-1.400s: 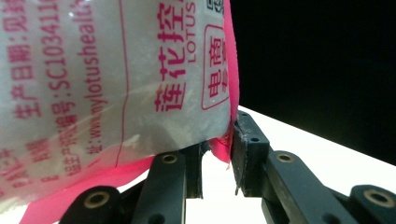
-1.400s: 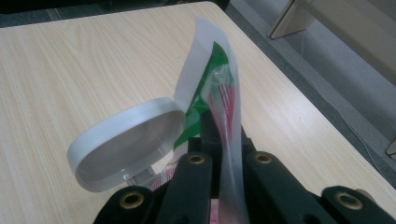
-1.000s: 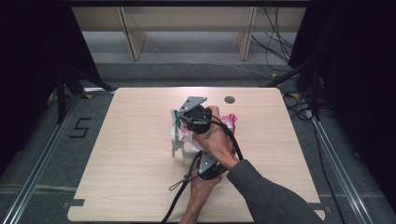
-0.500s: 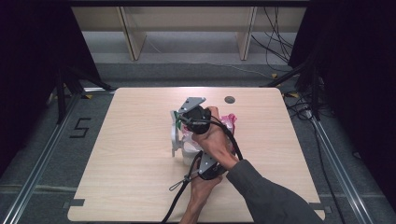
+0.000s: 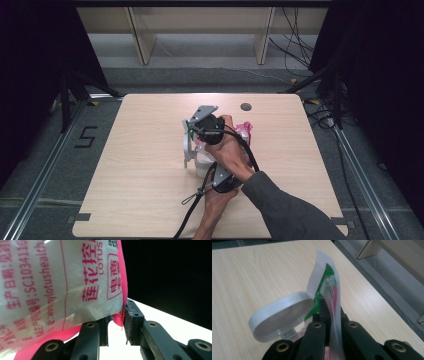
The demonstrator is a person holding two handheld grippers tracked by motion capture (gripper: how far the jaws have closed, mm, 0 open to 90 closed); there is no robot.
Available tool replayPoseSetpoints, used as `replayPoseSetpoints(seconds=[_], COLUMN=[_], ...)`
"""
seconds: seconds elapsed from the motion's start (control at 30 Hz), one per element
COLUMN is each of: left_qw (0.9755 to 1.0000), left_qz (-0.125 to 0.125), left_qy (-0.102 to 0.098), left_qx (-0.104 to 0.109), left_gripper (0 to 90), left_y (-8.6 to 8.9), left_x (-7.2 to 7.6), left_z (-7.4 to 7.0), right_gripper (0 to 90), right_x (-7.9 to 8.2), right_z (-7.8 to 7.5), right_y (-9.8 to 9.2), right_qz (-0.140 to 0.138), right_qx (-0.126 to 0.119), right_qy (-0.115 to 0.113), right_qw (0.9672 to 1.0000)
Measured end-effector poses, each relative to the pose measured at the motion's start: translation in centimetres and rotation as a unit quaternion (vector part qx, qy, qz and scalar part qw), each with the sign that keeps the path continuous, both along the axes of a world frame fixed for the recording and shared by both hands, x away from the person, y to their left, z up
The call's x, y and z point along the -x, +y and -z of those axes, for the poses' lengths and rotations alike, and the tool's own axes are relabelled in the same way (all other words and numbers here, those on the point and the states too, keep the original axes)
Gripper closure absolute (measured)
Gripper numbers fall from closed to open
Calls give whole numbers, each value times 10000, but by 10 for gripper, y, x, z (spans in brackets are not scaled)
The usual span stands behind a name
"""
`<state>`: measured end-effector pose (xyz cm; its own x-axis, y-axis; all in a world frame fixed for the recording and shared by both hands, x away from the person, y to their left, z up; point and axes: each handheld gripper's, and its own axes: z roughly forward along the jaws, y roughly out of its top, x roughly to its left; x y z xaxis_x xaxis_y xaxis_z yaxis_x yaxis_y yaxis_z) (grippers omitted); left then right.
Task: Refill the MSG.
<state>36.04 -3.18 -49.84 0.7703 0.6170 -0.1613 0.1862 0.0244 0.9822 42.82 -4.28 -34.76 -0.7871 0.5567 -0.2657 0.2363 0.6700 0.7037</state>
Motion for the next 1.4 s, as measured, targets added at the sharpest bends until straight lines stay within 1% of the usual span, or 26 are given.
replayPoseSetpoints(seconds=[0.03, 0.07, 0.1, 0.13, 0.2, 0.23, 0.27, 0.33, 0.4, 0.43, 0.47, 0.6, 0.63, 0.67, 0.7, 0.73, 0.77, 0.83, 0.9, 0.93, 1.03, 1.1, 1.13, 1.2, 1.33, 1.4], left_qw=[10000, 9999, 9998, 9999, 10000, 10000, 10000, 10000, 10000, 10000, 10000, 10000, 9997, 9997, 9992, 9993, 9993, 9993, 9993, 9994, 9994, 9994, 9997, 9999, 9998, 9999], left_qz=[-57, -74, -60, -80, -39, -20, -1, -1, -5, -4, -4, -62, -66, -62, -59, -52, -52, -48, -48, -60, -51, -52, -35, -13, 4, 18], left_qy=[-37, -58, -48, -52, -22, -18, -8, -7, 8, 14, 16, -24, -51, 25, 54, 52, 52, 47, 41, 14, 6, 8, -14, -9, -2, -31], left_qx=[-13, -140, -202, -112, -69, 13, -11, -26, -9, 16, 12, -3, -211, 222, 389, 371, 373, 371, 369, 347, 332, 344, 221, 169, 176, 132], left_gripper=[748, 748, 749, 749, 749, 748, 748, 748, 748, 748, 749, 749, 748, 749, 748, 748, 748, 748, 748, 748, 748, 748, 748, 748, 748, 748], left_y=[-1, 1, 2, 1, 0, 0, 0, 0, 0, 0, 0, -1, 2, -3, -5, -5, -5, -5, -5, -5, -5, -5, -3, -3, -3, -2], left_x=[0, -1, -1, -1, 0, 0, 0, 0, 0, 1, 0, 0, -1, 1, 2, 2, 2, 2, 2, 2, 2, 2, 2, 2, 2, 2], left_z=[0, 0, 0, 0, 0, 0, 0, 1, 0, 0, 0, 0, 0, 0, 0, 0, 0, 0, 0, 0, -1, -1, -1, -1, -1, -1], right_gripper=[900, 900, 900, 900, 900, 900, 900, 900, 900, 900, 900, 900, 900, 900, 900, 900, 900, 900, 900, 900, 900, 900, 900, 900, 900, 900], right_x=[0, 0, 0, 0, -1, 0, 0, 1, 1, 0, 1, -1, 0, -1, -1, -1, 0, 0, -1, -1, -1, 0, 0, 0, 0, -1], right_z=[0, -1, -2, -2, -2, -2, -1, 2, 1, 0, 0, -1, -1, -1, -1, -1, -1, -1, -1, -1, -2, -2, -2, -2, -2, -2], right_y=[0, 0, -1, -1, -2, -1, 0, 1, 0, 0, 0, 0, 0, -1, -1, -1, 0, 0, -2, -1, -2, -2, -2, -2, -2, -2], right_qz=[33, 28, 3, 27, -18, -1, -14, 39, 38, -14, 54, -29, -8, -5, -4, -14, -14, 1, -6, 5, -15, 43, 41, 46, 42, -15], right_qx=[-31, -58, -60, -51, 9, 23, -18, 28, 28, 17, 6, -56, -68, -61, -28, -1, -63, -60, 14, -2, -7, -31, -37, -29, -12, 40], right_qy=[17, 36, 2, -14, -79, -63, -25, -6, -11, -82, -67, -10, 17, 23, -11, -24, 24, 11, -85, -53, -75, -21, -15, -15, -33, -93], right_qw=[10000, 10000, 10000, 10000, 10000, 10000, 10000, 10000, 10000, 10000, 10000, 10000, 10000, 10000, 10000, 10000, 10000, 10000, 10000, 10000, 10000, 10000, 10000, 10000, 10000, 9999])
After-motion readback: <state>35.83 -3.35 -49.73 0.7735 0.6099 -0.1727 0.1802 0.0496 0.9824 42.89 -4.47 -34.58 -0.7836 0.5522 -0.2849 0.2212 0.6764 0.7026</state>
